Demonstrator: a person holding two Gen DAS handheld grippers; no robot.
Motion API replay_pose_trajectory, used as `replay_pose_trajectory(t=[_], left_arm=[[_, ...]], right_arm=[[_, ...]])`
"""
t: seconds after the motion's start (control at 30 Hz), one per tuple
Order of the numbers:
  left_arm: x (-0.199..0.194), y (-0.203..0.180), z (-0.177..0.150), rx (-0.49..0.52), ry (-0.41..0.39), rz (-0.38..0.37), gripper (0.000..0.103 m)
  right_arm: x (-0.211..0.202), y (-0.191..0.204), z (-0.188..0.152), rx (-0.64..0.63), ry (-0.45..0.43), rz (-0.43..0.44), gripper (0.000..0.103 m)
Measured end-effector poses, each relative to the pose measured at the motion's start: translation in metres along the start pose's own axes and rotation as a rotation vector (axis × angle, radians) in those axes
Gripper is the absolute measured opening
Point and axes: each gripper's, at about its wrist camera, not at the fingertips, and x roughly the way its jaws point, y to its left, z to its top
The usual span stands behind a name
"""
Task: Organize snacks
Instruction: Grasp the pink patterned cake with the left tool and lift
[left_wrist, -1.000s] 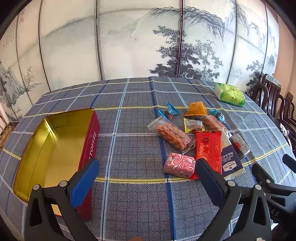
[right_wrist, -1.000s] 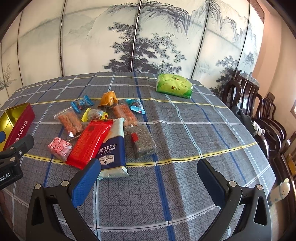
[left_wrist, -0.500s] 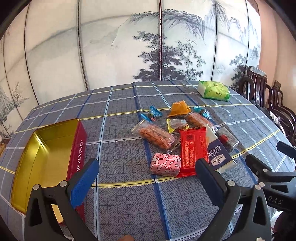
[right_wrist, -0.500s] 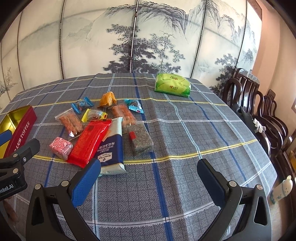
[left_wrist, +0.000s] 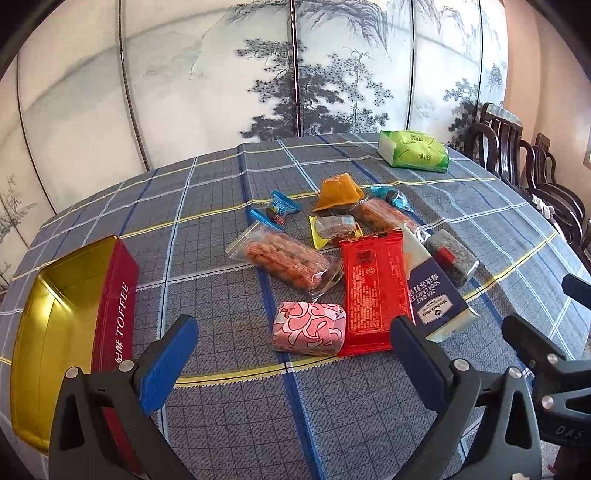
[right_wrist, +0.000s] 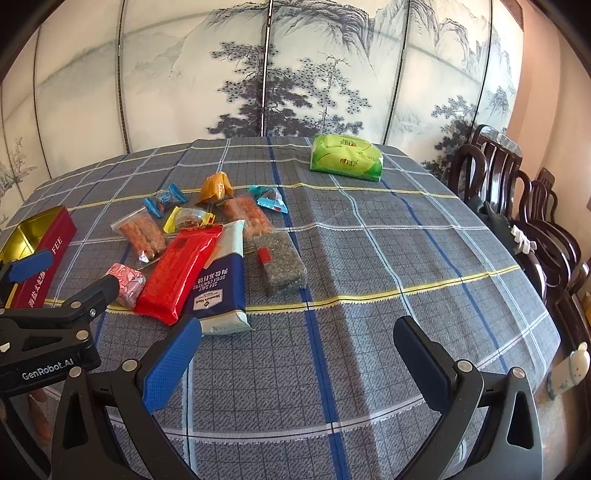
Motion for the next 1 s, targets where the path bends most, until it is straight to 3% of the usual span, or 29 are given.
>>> replay_pose_trajectory(t=[0.1,0.47,0.57,0.63,0.67,0.7,1.0], left_arm=[[0.014,0.001,0.001,-0.001,0.044,-0.017,0.103],[0.042,0.004,-0.004,0.010,0.089,-0.019,0.098],[0.042,0.005,-0.002,0.007,0.085,-0.032,0.084],[0.042,0.005,-0.001,0.004,0.084,-0.042,0.066],[0.044,0.005,-0.001,-0.001,0.097,-0.062,0.051],[0.046,0.005,-0.002,-0.004,0.111,-0.072,0.046],[0.028,0.006,-0.003,-0.002,0.077,-0.079,0.045]], right_arm=[[0.000,0.001,0.000,-0.003,-0.003,-0.001,0.103],[0.008,-0.003,-0.005,0.001,0.023,0.001,0.103],[0.011,-0.001,-0.007,-0.003,0.034,0.001,0.103],[0.012,0.001,-0.008,-0.009,0.040,0.002,0.103],[0.012,0.001,-0.008,-0.012,0.040,0.003,0.103],[0.011,0.002,-0.008,-0.014,0.038,0.003,0.103],[0.006,0.003,-0.006,-0.018,0.025,0.000,0.103]])
